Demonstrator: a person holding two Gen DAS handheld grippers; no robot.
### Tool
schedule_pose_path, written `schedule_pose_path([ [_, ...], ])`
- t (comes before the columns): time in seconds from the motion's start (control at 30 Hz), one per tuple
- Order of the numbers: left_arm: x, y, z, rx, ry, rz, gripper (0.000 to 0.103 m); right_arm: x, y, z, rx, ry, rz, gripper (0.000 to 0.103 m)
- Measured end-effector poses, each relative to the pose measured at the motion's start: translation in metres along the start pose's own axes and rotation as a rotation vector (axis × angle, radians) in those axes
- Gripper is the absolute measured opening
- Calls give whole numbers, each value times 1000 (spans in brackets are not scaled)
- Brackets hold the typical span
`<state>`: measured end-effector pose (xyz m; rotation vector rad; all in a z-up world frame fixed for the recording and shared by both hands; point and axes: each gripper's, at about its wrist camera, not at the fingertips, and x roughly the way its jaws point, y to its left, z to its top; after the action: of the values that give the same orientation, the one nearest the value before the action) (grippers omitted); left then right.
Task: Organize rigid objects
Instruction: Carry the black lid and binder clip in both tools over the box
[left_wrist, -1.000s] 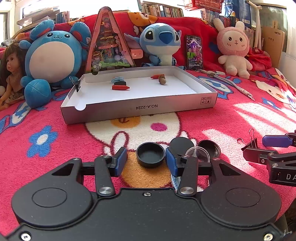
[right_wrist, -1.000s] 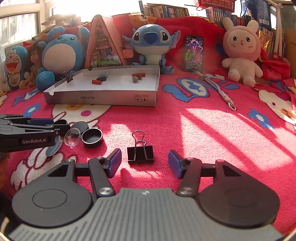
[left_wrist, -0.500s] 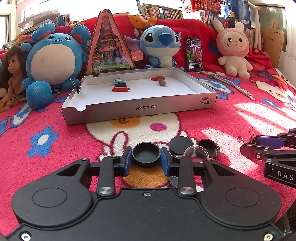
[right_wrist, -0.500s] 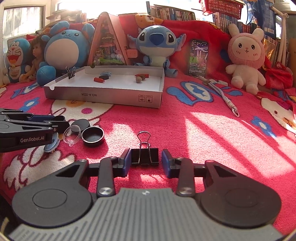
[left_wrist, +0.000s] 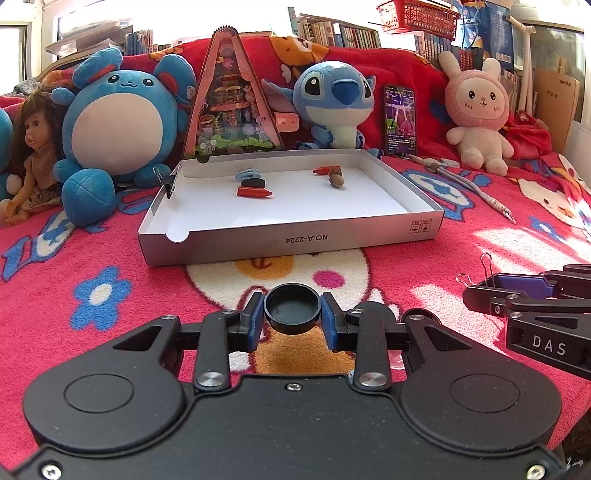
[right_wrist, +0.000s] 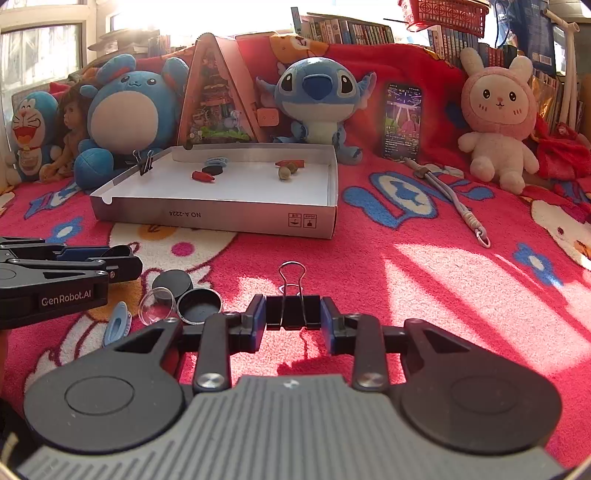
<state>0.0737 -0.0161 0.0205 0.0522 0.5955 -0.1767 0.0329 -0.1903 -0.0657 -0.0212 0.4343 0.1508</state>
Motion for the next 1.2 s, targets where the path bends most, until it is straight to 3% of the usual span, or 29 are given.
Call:
schedule_pose_path([
  [0.67,25,21,58,-38,-50,28,31,31,19,58,-16,-66,32,37],
  [1.2,81,48,110,-91,-67,9,31,76,17,103,-36,-110,58,37],
])
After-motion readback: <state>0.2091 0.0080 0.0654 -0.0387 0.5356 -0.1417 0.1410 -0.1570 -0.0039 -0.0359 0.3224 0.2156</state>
